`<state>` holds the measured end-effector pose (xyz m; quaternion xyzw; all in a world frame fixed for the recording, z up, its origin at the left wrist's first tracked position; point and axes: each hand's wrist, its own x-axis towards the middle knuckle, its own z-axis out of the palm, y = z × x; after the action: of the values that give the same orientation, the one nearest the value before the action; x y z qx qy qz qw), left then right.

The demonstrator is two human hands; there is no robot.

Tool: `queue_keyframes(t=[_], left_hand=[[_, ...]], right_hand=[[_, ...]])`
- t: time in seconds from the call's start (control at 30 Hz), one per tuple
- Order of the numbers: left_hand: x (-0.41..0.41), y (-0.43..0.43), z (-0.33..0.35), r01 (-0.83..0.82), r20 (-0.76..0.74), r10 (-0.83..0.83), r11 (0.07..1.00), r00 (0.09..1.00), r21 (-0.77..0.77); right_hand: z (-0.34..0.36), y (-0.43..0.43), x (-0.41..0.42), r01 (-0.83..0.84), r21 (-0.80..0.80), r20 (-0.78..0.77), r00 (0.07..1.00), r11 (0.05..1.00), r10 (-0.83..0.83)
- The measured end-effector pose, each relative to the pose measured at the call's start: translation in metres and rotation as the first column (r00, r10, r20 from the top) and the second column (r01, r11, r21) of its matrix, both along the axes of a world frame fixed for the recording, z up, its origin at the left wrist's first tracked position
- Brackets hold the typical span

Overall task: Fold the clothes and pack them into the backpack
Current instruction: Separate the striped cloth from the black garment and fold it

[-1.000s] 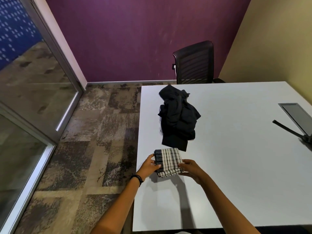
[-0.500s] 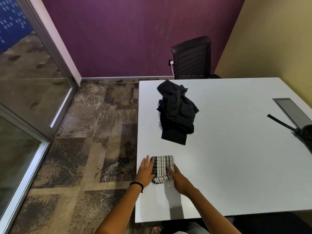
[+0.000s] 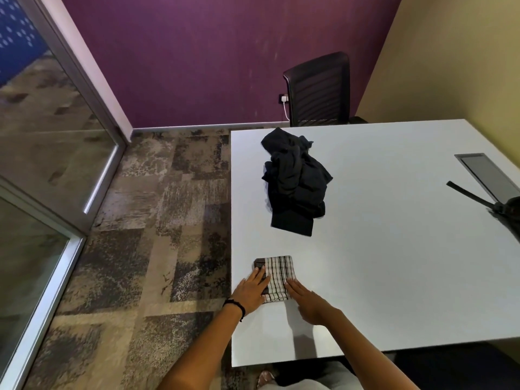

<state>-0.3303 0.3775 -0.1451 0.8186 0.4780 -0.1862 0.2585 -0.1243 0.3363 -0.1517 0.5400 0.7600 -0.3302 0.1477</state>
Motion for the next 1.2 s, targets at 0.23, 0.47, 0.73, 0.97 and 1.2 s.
queue_keyframes(t=[0.23, 0.47, 0.73, 0.97, 1.2], left_hand=[[0.006, 0.017, 0.006, 0.051, -0.086, -0.066, 0.984, 0.994, -0.173], [0.030, 0.037, 0.012, 0.097, -0.289, -0.182, 0.953, 0.940, -0.286], [0.074, 0.066, 0.038, -0.030, -0.256, -0.008, 0.990, 0.967, -0.141], [0.072, 0.111, 0.042, -0.315, 0.089, 0.312, 0.949, 0.946, 0.020], [0.080, 0.148, 0.038, -0.513, 0.365, 0.475, 0.859, 0.800, 0.005]], right_hand=[[-0.003, 0.015, 0.010, 0.026, -0.099, -0.121, 0.992, 0.995, -0.038], [0.004, 0.042, 0.022, 0.037, -0.189, -0.194, 0.978, 0.981, -0.074], [0.016, 0.077, 0.038, 0.254, -0.178, -0.301, 0.906, 0.951, -0.298], [0.019, 0.101, 0.077, 0.416, 0.008, -0.347, 0.854, 0.909, -0.388], [0.009, 0.119, 0.111, 0.423, 0.124, -0.232, 0.892, 0.897, -0.388]])
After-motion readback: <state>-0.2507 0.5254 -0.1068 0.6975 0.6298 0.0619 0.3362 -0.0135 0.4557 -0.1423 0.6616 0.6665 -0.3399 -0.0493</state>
